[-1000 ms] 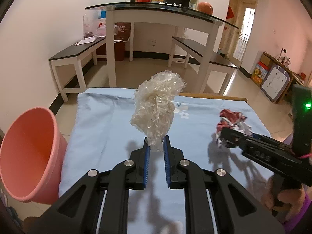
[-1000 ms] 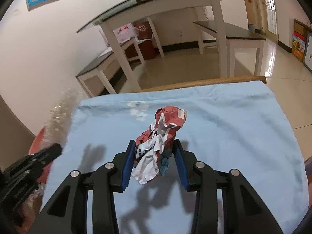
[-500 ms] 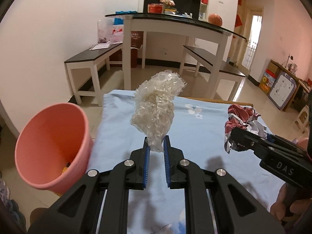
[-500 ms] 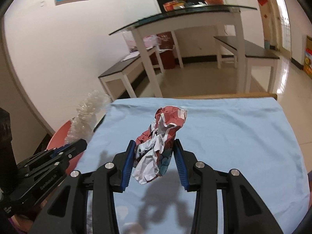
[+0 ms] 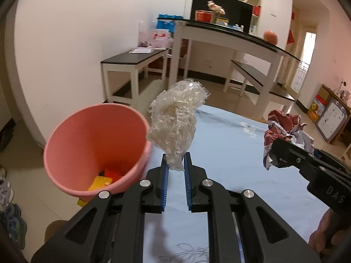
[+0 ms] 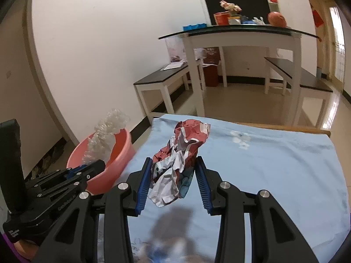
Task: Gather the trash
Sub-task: 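Carry the clear bag and red wrapper over the pink bucket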
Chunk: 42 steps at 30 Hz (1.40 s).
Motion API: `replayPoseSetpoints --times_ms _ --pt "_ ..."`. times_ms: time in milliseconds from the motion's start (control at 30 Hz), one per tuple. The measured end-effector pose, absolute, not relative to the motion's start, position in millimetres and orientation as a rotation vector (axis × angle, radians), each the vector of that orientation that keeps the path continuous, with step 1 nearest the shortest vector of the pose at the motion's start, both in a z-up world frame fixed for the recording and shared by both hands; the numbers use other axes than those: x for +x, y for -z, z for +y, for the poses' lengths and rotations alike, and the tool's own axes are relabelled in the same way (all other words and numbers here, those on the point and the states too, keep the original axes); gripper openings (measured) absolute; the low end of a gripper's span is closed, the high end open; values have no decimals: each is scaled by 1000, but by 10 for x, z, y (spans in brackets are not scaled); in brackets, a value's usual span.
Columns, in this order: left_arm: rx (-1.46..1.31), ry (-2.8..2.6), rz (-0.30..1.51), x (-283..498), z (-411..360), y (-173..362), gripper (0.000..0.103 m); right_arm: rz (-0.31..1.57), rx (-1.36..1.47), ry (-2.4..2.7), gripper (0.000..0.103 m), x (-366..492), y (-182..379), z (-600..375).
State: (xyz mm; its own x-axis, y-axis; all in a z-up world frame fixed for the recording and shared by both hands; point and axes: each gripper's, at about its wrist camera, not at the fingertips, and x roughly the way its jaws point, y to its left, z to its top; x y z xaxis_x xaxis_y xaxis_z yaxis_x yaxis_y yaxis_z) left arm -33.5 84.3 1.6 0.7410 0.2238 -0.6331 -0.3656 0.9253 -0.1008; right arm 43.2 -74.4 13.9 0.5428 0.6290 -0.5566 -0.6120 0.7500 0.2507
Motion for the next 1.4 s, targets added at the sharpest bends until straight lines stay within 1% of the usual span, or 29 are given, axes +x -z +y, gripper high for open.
replayPoseSetpoints --times_ms 767,1400 --pt "-319 -485 623 -753 1563 10 13 608 -107 -893 40 148 -279 368" --pt "-356 -586 642 -849 2011 133 13 622 -175 -954 40 210 -164 992"
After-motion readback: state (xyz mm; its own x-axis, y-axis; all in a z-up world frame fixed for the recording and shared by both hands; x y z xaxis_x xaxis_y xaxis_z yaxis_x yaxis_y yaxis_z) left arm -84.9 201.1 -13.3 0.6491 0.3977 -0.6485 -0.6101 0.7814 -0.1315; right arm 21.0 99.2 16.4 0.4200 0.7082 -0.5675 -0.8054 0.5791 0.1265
